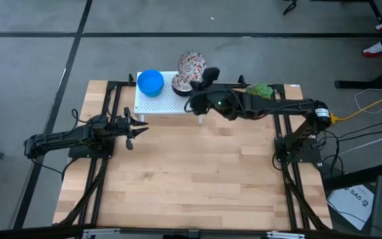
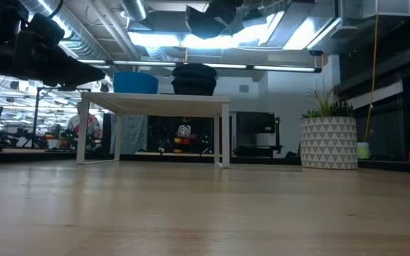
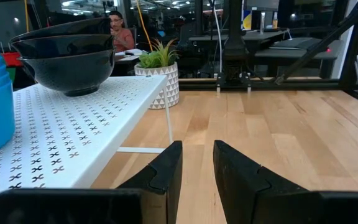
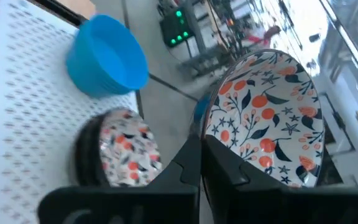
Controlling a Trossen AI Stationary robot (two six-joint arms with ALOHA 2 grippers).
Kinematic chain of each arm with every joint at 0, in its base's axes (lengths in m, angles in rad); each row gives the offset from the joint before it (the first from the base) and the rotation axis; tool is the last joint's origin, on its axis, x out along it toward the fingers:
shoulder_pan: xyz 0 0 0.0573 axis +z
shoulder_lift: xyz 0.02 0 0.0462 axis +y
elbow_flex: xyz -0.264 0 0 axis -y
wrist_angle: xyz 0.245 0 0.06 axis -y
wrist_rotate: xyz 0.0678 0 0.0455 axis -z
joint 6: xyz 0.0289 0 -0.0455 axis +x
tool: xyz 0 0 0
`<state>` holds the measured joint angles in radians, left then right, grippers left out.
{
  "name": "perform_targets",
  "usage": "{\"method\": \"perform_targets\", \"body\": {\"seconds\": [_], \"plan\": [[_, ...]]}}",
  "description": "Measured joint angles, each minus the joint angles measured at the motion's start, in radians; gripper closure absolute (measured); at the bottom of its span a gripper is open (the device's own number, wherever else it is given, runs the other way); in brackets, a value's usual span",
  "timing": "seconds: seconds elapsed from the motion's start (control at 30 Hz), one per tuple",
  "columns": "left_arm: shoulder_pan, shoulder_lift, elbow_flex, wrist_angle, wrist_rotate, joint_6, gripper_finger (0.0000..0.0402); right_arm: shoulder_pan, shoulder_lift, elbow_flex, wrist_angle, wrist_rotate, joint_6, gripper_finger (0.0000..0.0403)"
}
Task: Pick & Place Mini bowls
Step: Stack the patterned black bowl on the patterned black bowls on the shelf
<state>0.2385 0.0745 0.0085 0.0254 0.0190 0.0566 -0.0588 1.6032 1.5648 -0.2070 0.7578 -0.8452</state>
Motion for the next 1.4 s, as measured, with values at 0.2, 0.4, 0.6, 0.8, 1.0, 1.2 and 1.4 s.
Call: {"method": "perform_targets", "body": {"seconds": [0.2,0.4,0.6,0.8,1.0,1.2,1.4], "plan": [[0.000,0.000,0.000,0.000,0.000,0.000,0.0315,-0.051,0.000,0.088,-0.179,-0.003,0.092,0.0392],[0.000,0.000,0.000,0.000,0.000,0.000,0.0315,-0.095,0.002,0.167,-0.335,-0.071,0.210,0.0392],[0.000,0.000,0.000,0.000,0.000,0.000,0.0315,-0.111,0.046,0.232,-0.370,-0.109,0.236,0.0392],[0.000,0.000,0.000,0.000,0.000,0.001,0.0315,-0.122,0.165,0.386,-0.502,-0.172,0.233,0.0392],[0.000,0.000,0.000,0.000,0.000,0.000,0.0315,-0.154,0.285,0.577,-0.633,-0.260,0.257,0.0392],[0.000,0.000,0.000,0.000,0.000,0.000,0.0315,-0.197,0.385,0.745,-0.776,-0.350,0.307,0.0392],[0.000,0.000,0.000,0.000,0.000,0.000,0.0315,-0.222,0.422,0.782,-0.887,-0.400,0.362,0.0392]]}}
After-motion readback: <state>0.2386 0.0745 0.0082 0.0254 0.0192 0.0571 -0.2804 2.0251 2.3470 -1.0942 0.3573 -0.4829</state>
